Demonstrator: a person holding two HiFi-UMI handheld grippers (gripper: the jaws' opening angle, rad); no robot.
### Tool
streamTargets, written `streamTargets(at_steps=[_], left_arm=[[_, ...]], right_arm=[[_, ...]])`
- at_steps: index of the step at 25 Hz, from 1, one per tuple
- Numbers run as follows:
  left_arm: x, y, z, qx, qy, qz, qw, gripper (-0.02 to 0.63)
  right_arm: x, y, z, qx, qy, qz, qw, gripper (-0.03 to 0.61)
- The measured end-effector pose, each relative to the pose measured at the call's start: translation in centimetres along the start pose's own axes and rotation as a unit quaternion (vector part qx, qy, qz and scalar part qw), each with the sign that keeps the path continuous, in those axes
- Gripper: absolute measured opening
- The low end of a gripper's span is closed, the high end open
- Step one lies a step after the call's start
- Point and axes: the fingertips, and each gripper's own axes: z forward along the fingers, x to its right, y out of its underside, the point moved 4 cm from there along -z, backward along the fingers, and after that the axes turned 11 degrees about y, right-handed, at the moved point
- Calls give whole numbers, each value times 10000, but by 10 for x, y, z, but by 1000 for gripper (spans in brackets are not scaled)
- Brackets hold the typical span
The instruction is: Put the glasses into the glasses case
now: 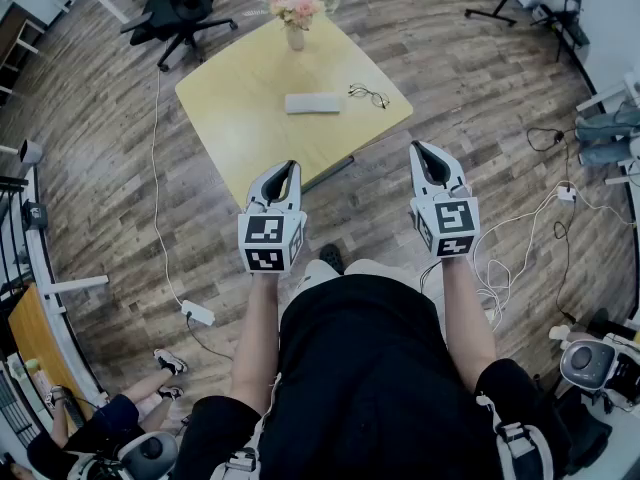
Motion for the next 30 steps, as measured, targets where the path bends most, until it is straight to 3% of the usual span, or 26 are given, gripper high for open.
streamTargets(at_steps=[14, 30], left_arm=[[-9, -4, -2, 51, 206, 76, 9997, 25], [-23, 1, 5, -77, 174, 35, 9998, 23]], right_arm=[[-22, 0, -3, -15, -54, -66, 10000, 14], [-34, 6, 15, -33, -199, -119, 9997, 17]])
